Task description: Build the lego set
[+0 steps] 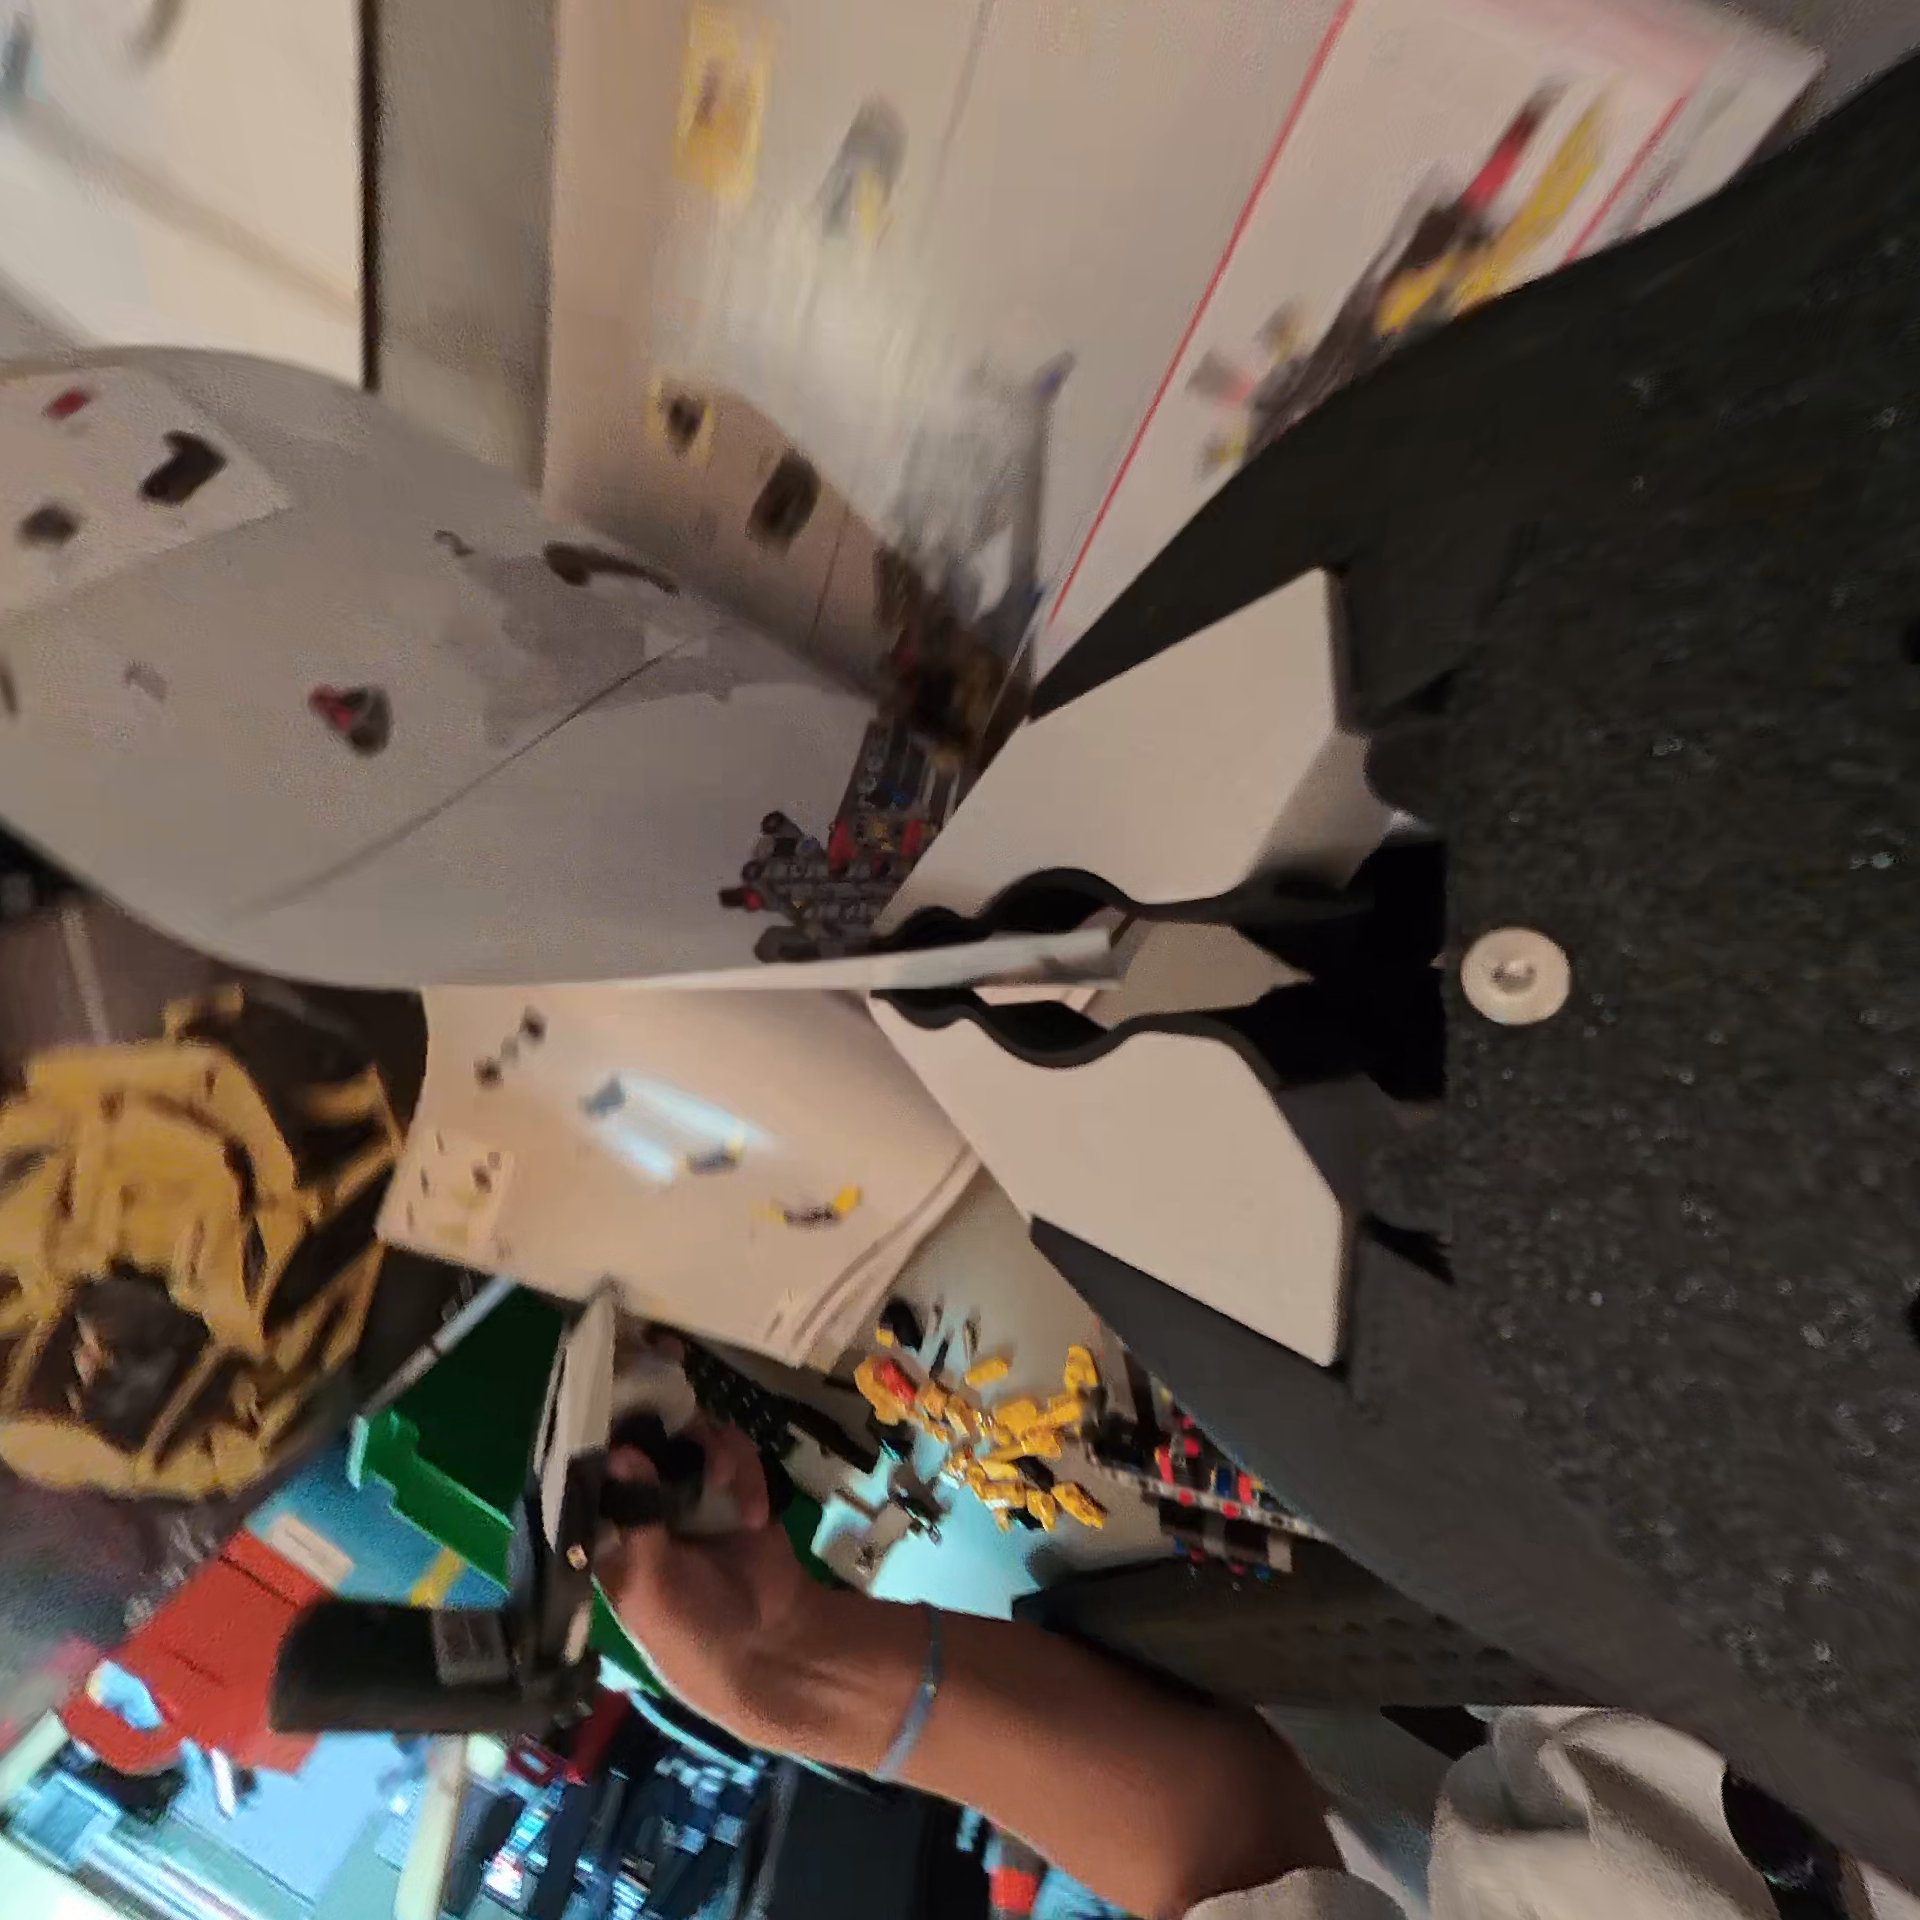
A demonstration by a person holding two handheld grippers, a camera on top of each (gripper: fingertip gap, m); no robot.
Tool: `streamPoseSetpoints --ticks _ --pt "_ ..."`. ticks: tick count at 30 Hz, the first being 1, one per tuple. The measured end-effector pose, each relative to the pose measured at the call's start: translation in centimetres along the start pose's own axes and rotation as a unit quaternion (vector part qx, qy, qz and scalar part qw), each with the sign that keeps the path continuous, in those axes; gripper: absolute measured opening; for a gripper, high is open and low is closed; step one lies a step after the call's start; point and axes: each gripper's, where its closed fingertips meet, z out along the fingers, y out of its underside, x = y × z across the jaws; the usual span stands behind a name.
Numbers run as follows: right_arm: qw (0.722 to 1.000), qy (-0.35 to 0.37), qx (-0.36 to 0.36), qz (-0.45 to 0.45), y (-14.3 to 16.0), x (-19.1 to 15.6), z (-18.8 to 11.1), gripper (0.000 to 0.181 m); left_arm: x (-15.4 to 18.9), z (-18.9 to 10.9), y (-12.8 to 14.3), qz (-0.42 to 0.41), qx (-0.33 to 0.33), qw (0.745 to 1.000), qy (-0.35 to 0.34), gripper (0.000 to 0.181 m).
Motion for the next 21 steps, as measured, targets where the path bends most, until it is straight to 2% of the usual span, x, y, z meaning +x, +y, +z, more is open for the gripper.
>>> streamPoseSetpoints --ticks 2,6,8,10,12,14,16,19,21 --pt "0.999 -0.037 -0.013 -0.036 0.0 -4.2 3.2 0.0 -0.2 -0.1 -0.1 -0.005 0.004 1.0 0.002 0.0" --pt "0.988 -0.097 -0.098 -0.068 0.6 -11.9 11.0 0.0 -1.4 -0.6 -0.3 -0.015 0.016 1.0 -0.007 0.001" --pt "0.981 -0.101 -0.143 -0.082 1.2 -14.2 14.9 0.003 -2.4 -1.1 -0.3 -0.021 0.021 0.999 -0.019 0.002" --pt "0.972 -0.109 -0.185 -0.091 2.3 -15.9 17.6 0.012 -3.4 -1.7 -0.3 -0.025 0.023 0.999 -0.033 0.002" --pt "0.964 -0.129 -0.212 -0.097 3.7 -17.1 18.8 0.029 -4.2 -2.7 -0.6 -0.023 0.036 0.998 -0.05 0.003" --pt "0.96 -0.15 -0.215 -0.098 4.3 -17.9 18.2 0.041 -4.6 -3.9 -1.4 -0.008 0.056 0.996 -0.07 0.004" --pt "0.967 -0.154 -0.172 -0.105 3.4 -18.1 16.0 0.049 -4.7 -4.9 -2.3 0.018 0.076 0.993 -0.093 0.007" --pt "0.979 -0.122 -0.091 -0.135 1.6 -16.6 10.8 0.059 -4.2 -5.6 -3.1 0.063 0.088 0.986 -0.124 0.013" --pt "0.985 -0.085 -0.031 -0.149 1.1 -14.7 7.0 0.056 -3.5 -5.5 -3.3 0.096 0.085 0.982 -0.138 0.016"
